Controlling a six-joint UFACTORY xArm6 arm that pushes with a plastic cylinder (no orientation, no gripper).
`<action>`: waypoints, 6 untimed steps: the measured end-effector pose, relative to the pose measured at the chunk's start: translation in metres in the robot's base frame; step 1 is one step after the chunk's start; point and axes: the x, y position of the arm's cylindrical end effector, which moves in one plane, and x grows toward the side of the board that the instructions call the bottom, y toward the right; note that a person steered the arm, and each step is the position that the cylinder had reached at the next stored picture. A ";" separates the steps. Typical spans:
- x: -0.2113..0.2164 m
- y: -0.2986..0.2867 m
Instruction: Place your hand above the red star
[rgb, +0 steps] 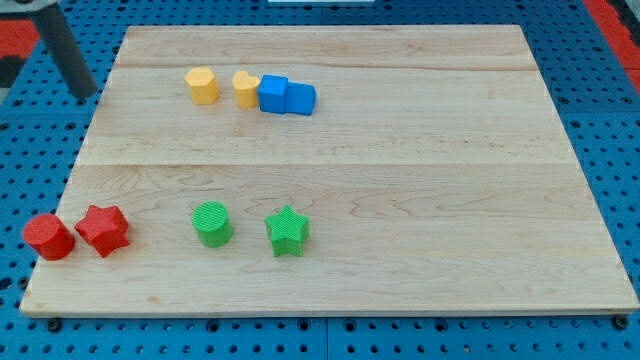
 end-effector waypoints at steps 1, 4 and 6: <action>0.034 0.003; 0.105 -0.003; 0.162 0.060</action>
